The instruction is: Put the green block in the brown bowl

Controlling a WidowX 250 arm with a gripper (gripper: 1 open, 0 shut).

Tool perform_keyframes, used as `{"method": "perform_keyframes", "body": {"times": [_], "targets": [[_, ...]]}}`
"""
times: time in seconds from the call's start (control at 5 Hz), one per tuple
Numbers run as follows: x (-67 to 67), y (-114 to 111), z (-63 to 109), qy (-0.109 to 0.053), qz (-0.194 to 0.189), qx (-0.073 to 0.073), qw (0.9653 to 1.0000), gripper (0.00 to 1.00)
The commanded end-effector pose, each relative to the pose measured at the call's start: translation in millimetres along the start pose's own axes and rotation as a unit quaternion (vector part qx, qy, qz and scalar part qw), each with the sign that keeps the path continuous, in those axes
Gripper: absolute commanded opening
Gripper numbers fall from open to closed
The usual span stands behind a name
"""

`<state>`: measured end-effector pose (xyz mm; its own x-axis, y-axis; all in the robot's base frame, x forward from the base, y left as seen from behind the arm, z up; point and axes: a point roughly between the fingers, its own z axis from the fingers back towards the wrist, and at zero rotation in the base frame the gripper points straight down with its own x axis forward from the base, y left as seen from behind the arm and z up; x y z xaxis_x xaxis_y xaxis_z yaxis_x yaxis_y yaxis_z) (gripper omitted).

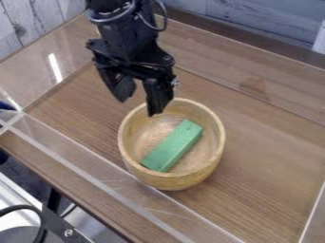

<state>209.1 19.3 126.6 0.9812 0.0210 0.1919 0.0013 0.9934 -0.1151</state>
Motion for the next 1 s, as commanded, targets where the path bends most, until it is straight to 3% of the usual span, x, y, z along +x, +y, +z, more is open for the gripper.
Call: {"method": "perform_keyframes", "body": {"times": [0.0, 0.4, 0.8], "targets": [[9.5, 3.6, 6.3, -0.038, -0.008, -0.005, 0.9992, 1.0], [31.4, 12.5, -4.6, 0.005, -0.037, 0.008, 0.9993, 1.0], [14.4, 9.3, 5.8, -0.003, -0.023, 0.019, 0.9995, 1.0]]}}
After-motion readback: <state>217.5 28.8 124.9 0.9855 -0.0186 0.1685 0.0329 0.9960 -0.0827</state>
